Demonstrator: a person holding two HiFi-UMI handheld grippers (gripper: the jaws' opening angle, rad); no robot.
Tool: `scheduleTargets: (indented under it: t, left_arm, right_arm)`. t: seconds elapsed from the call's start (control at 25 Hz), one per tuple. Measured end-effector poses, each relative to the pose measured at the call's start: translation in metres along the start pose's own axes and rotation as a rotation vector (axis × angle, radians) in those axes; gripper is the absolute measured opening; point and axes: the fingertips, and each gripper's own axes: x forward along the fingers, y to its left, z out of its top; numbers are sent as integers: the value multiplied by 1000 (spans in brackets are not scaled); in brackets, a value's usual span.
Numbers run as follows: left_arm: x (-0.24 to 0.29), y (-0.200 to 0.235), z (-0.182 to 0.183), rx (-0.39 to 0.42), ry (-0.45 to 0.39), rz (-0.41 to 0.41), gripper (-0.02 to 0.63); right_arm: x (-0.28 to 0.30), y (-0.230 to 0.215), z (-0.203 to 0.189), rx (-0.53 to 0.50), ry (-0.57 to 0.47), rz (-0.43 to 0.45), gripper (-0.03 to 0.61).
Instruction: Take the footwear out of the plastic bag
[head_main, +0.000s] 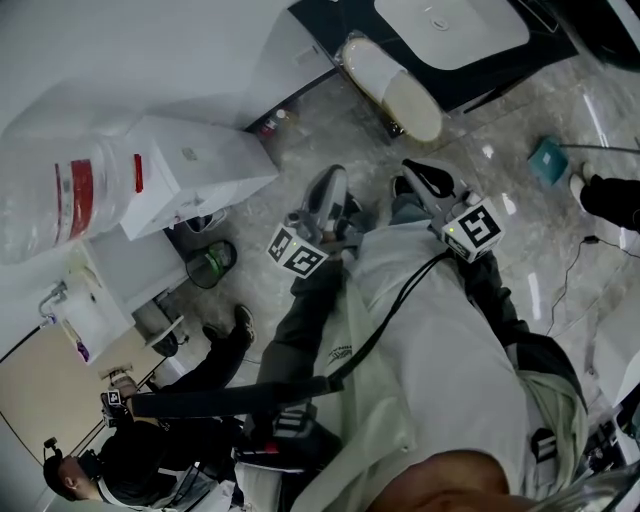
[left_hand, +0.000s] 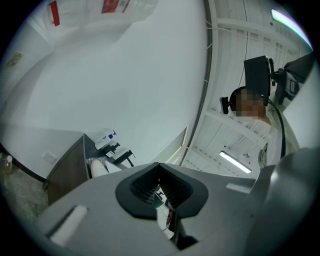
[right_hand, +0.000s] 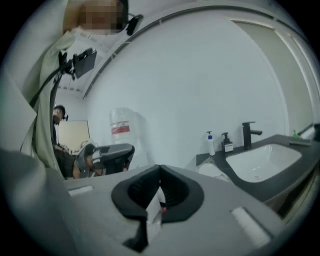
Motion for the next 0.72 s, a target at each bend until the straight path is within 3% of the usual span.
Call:
scheduleTargets:
  t: [0.08, 0.16, 0.4, 0.56, 0.72]
  left_arm:
    - [-1, 0, 1, 0, -3, 2, -17]
    - [-2, 0, 1, 1, -2, 0, -17]
    - [-3, 0, 0, -3, -7, 8, -16]
    - [-6, 1, 0, -5, -14, 14, -16]
    - [-10, 2, 3, -3, -26, 27, -17]
  right_arm:
    - [-7, -7, 8, 31, -72, 13, 2]
    - [-14, -15, 19, -28, -104, -4, 2]
    - [-17, -55, 19, -247, 103, -199, 2]
    - [-13, -68, 15, -257, 173, -146, 2]
    - [-13, -72, 22, -323, 167, -136, 2]
